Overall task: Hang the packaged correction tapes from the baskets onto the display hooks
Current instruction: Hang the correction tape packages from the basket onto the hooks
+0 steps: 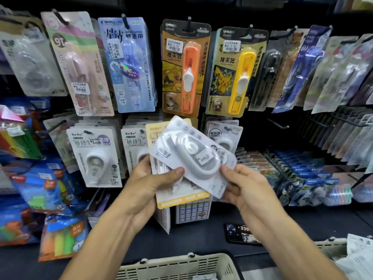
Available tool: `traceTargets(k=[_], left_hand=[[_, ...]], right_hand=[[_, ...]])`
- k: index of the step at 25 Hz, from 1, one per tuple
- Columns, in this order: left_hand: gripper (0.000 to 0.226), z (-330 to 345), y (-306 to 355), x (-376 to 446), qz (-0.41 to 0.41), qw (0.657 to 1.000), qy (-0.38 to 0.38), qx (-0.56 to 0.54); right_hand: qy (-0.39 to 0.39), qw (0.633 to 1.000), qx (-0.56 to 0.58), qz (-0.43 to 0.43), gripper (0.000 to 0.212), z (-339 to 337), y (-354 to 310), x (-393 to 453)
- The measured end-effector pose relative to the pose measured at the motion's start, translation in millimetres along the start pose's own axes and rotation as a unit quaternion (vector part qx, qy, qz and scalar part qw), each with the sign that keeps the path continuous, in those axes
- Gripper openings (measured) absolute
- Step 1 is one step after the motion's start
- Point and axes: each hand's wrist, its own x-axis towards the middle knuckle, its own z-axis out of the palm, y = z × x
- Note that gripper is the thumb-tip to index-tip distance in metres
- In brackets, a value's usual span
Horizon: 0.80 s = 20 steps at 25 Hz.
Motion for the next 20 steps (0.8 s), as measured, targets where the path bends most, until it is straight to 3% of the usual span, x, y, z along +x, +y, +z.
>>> traceTargets(k=[2, 4, 7, 9, 10, 13, 15, 16, 19, 20], left_hand=[[0.064, -2, 0, -2, -0.003, 1.000, -0.008, 0.017], [0.062, -4, 2, -2, 0.008, 0.999, 0.015, 0.039], [0.053, -4, 3, -3, -0.005, 0.997, 0.023, 0.075], [0.047, 2, -2, -7, -0.076, 0.995, -0.026, 0.064], [0.043, 8, -6, -11, -0.117, 0.990, -0.063, 0.056], [0.036, 22, -17, -16, -0.142, 0.978, -0.142, 0.046], [0.044, 27, -19, -13, -0.107, 0.989, -0.094, 0.038], [0.048, 27, -18, -11, -0.080, 0.995, -0.047, 0.039], [0.035, 26, -16, -6, 0.018, 0.996, 0.064, 0.059], [0.031, 26, -16, -6, 0.037, 0.994, 0.081, 0.064]], right_hand=[[0.061, 0.995, 0.066, -0.040, 0.010, -10, -11, 8], [0.103, 0.989, 0.050, -0.091, 0.013, -22, -23, 14], [0.026, 0.987, -0.092, -0.127, 0.009, -36, -38, 15], [-0.054, 0.979, -0.161, -0.115, 0.009, -29, -36, 8], [-0.058, 0.972, -0.194, -0.124, 0.007, -22, -30, 7], [0.030, 0.973, -0.158, -0.166, 0.016, -4, -16, 7], [0.068, 0.990, -0.045, -0.114, 0.043, -4, -14, 7], [0.046, 0.996, -0.002, -0.073, 0.052, -4, -13, 4], [-0.120, 0.992, -0.022, 0.016, 0.059, 0, -2, -12], [-0.139, 0.989, -0.047, 0.016, 0.057, 2, 2, -14]])
